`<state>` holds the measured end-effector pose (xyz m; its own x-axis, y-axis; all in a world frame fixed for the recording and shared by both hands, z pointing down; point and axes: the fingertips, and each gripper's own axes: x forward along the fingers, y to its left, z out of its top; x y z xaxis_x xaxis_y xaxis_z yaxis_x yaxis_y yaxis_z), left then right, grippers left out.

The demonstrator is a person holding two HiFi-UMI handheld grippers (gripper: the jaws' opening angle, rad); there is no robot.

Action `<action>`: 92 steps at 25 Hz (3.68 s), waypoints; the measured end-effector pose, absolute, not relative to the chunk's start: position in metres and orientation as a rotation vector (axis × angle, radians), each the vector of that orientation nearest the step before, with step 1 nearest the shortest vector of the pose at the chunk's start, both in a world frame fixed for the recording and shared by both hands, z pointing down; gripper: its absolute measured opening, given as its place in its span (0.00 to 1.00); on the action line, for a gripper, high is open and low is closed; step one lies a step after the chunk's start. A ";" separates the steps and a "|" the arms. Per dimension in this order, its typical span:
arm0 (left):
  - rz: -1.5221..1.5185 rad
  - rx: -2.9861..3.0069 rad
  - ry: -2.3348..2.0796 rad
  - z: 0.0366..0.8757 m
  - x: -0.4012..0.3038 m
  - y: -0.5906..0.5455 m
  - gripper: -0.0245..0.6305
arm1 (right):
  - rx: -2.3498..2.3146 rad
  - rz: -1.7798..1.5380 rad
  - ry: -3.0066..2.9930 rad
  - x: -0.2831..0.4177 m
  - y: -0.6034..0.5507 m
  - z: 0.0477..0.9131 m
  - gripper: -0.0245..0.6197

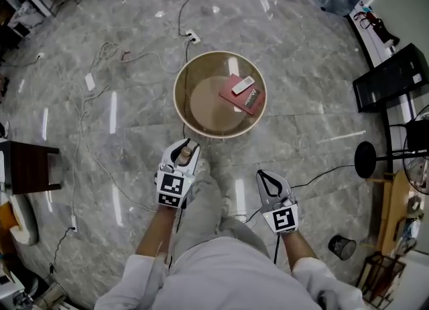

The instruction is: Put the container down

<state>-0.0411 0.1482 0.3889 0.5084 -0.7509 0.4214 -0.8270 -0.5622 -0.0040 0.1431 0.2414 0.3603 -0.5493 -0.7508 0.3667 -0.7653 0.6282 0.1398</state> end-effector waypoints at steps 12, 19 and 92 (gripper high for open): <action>0.558 2.635 -1.235 0.437 -0.048 0.031 0.22 | 1.271 0.061 -2.398 0.119 0.114 0.372 0.05; 0.564 2.634 -1.211 0.496 -0.046 -0.035 0.22 | 1.230 0.075 -2.380 0.098 0.052 0.412 0.05; 0.622 2.528 -1.331 0.715 -0.052 -0.089 0.36 | 1.033 0.199 -2.481 0.089 -0.058 0.597 0.05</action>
<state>-0.0521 -0.0886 0.7148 0.5011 -0.7321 0.4615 -0.8238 -0.5669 -0.0048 0.0888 -0.0580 0.5968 -0.6225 -0.6391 0.4518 -0.7029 0.7104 0.0364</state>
